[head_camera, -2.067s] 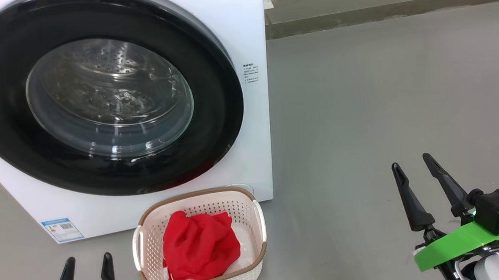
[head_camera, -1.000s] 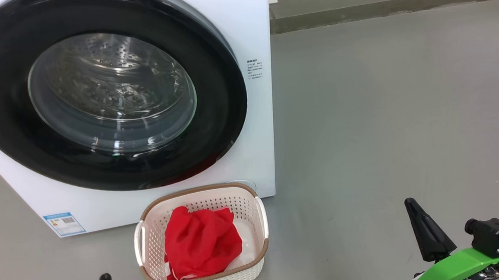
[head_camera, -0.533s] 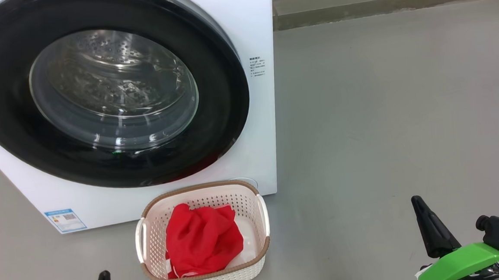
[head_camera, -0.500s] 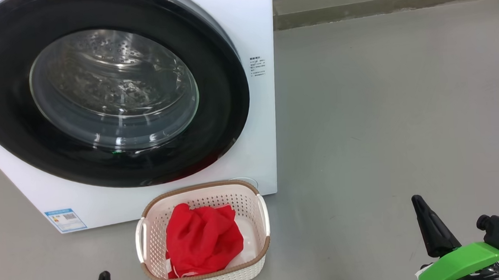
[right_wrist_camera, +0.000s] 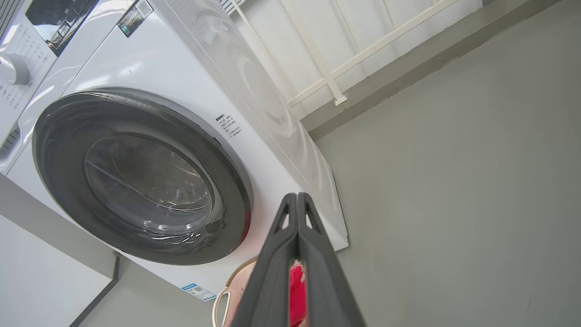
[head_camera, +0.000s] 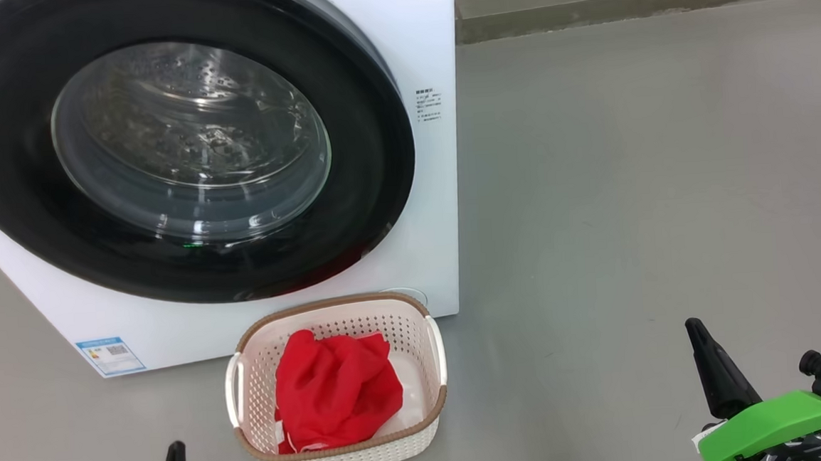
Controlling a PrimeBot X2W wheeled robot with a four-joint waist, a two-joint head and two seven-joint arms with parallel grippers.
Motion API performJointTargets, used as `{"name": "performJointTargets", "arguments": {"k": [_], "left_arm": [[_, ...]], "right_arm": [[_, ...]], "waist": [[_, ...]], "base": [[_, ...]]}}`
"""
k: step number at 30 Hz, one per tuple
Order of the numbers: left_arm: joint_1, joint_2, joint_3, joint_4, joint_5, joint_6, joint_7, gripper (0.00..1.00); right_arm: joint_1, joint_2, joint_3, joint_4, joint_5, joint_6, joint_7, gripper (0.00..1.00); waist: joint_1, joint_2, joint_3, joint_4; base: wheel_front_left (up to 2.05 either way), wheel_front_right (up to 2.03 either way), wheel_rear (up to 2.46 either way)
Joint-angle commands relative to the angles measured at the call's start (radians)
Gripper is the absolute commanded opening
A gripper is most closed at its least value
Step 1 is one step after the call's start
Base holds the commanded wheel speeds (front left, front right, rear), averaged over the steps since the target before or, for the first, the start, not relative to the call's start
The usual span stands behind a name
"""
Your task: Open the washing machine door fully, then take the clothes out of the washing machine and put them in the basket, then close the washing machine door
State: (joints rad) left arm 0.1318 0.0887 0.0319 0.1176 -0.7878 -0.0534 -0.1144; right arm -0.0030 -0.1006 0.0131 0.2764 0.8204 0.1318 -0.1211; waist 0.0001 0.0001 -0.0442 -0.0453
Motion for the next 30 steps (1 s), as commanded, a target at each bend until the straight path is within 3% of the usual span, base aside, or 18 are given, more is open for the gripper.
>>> {"name": "performJointTargets", "arguments": {"k": [1,30], "left_arm": [[-0.055,0.008,0.022,-0.017,-0.028,-0.007,0.005,0.0],[-0.124,-0.009,0.045,0.037,-0.324,-0.034,0.089,0.0]], "right_arm": [[-0.051,-0.009,-0.003,-0.028,0.026,0.0,0.006,0.0],[-0.071,0.013,-0.049,-0.029,0.311,-0.001,0.092,0.0]], "waist": [[-0.0001,-0.0001,0.001,0.001],[-0.0001,-0.0001,0.018,0.018]], "base": [[0.0,0.0,0.0],[0.0,0.0,0.0]]}}
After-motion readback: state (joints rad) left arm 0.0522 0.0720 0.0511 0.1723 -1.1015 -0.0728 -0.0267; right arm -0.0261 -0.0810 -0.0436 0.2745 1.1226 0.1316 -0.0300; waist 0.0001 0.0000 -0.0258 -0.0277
